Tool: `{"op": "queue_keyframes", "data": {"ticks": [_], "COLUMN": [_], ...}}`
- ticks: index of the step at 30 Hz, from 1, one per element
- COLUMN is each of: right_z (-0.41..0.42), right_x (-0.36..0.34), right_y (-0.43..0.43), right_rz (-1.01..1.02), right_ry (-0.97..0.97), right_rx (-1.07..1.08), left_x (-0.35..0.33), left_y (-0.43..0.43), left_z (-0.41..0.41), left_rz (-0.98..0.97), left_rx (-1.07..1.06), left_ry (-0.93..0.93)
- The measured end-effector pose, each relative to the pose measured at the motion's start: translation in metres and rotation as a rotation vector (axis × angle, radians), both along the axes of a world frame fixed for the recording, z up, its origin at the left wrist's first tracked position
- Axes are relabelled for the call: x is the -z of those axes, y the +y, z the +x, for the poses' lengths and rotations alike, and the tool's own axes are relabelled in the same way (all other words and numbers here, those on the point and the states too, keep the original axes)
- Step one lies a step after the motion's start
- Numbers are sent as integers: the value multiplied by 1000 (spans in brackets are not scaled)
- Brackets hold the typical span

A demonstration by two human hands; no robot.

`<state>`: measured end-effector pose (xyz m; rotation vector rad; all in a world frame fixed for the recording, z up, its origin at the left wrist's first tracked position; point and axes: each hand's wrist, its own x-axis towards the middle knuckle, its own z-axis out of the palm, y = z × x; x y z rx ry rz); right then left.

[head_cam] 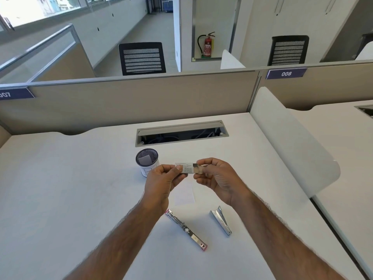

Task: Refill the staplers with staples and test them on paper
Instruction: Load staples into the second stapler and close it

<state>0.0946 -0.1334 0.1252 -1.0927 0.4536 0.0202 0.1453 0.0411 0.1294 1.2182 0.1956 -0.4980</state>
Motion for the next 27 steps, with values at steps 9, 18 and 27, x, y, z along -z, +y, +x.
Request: {"op": "queue_keyframes", "data": {"ticks": [9,18,27], "right_z": [-2,-2,-2], "right_x": [4,3,3], "right_y": [-1,3,8], "right_rz": [-2,-287,-280], "right_ry": [-50,-61,-91], "right_rx": [-32,1,86], "left_x": [-3,-7,-6], "left_y": [0,-2,-2], "left_z": [0,-3,-1], "left_rz": [-24,23,32], "left_rx": [-18,-2,-33], "left_ry": [37,-27,-25]}}
